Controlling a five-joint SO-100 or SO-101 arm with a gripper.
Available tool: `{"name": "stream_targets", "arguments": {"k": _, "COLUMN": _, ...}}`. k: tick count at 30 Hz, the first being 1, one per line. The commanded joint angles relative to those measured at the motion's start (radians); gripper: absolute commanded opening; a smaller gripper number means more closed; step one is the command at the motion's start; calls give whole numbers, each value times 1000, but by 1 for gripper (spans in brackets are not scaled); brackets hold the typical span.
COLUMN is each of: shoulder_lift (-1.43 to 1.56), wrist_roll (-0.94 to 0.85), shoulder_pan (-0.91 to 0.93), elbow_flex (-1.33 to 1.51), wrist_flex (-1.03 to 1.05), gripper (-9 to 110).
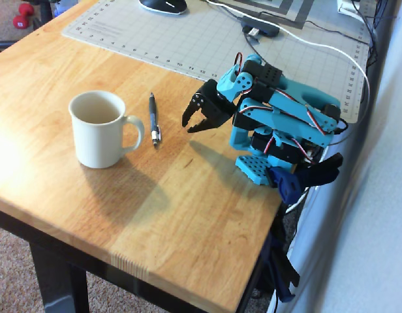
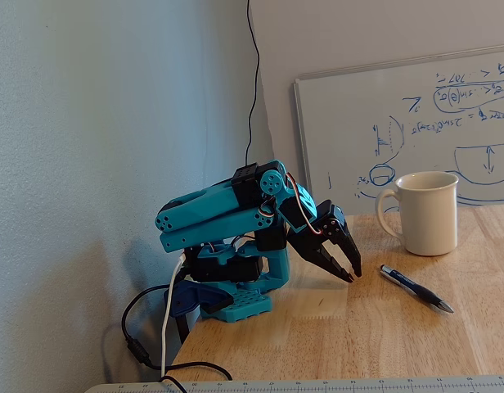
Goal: Grasp a pen and put it in a mug.
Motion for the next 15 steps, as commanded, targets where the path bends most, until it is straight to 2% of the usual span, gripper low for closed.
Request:
{"name": "stream_targets", "arguments": {"k": 1, "shoulder_lift": 28, "wrist_roll": -5, "shoulder_pan": -11, "elbow_flex": -17, "wrist_flex": 3, "gripper": 4}}
{"name": "stream_targets", "arguments": {"k": 15, "shoulder_lift": 5, "wrist_roll": -9, "shoulder_pan": -14, "elbow_flex": -18, "wrist_flex": 0, "gripper": 4}}
